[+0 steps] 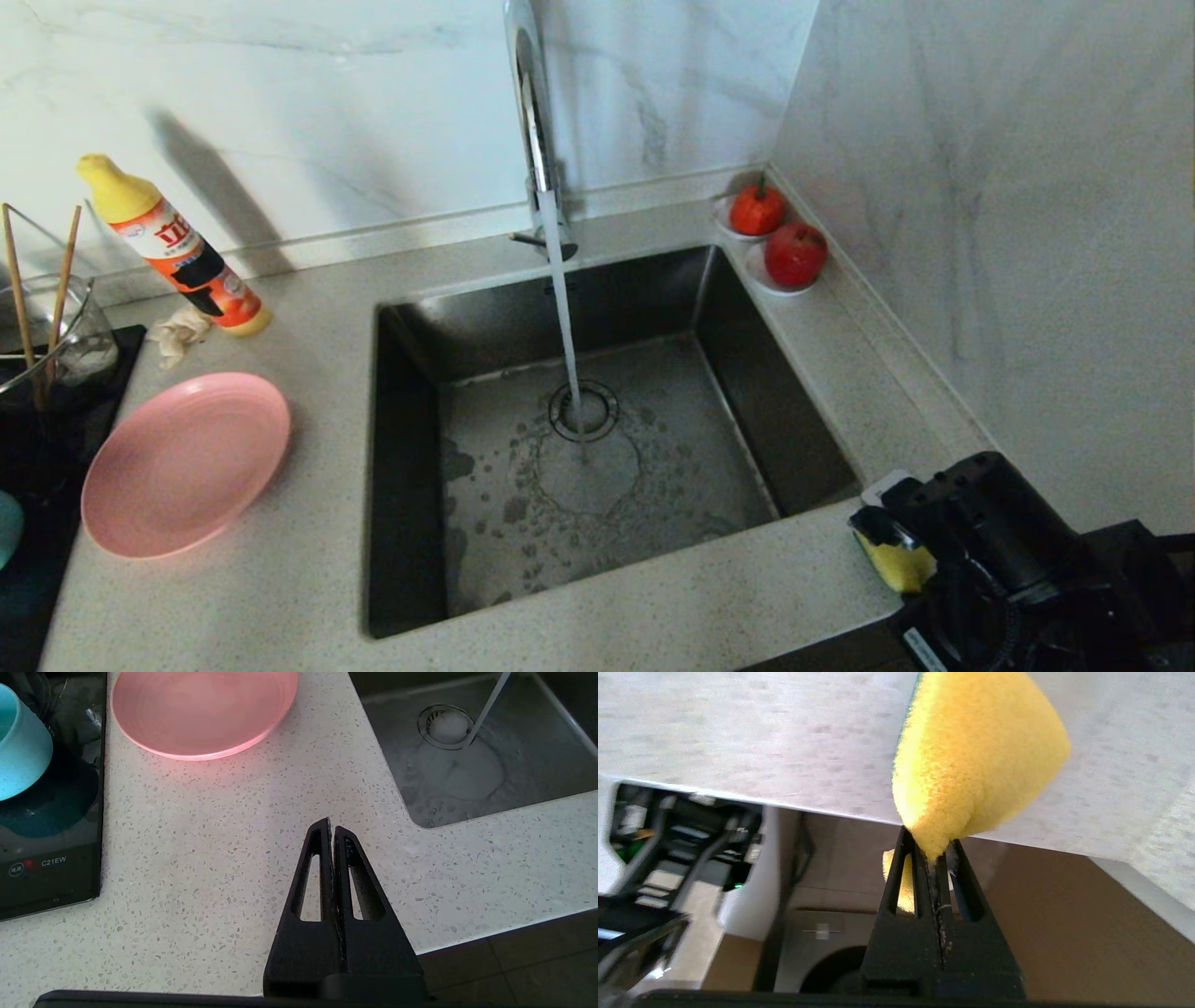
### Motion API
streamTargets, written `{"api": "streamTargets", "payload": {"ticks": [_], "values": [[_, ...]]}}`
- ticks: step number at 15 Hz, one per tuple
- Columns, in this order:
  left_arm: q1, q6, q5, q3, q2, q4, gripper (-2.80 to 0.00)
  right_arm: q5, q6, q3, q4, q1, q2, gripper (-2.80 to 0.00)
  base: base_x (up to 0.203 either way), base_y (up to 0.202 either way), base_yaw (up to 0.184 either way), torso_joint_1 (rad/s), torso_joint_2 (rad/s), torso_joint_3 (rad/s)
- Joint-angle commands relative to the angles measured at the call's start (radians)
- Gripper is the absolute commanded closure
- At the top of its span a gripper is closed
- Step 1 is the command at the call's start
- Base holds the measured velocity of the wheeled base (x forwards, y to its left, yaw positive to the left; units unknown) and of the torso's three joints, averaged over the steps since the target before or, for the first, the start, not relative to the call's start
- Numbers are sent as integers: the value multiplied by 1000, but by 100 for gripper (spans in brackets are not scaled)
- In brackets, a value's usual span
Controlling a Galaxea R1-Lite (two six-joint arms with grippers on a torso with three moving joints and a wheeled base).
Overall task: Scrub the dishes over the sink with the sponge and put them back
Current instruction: Put down the sponge
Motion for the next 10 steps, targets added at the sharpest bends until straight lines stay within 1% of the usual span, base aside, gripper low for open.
{"api": "streamTargets", "payload": {"ticks": [1,5,7,10], "values": [[0,1,-1,0,-1,0,0,-22,-4,-6,0,-31,14,0,0,0,0,0,0,0],[0,1,0,0,-1,0,0,-27,-23,-38,-57,-60,41,0,0,0,0,0,0,0],[0,1,0,0,-1,0,0,-28,-27,-59,-60,-61,54,0,0,0,0,0,0,0],[0,1,0,0,-1,0,0,-67,-28,-68,-74,-78,83,0,0,0,0,0,0,0]]}}
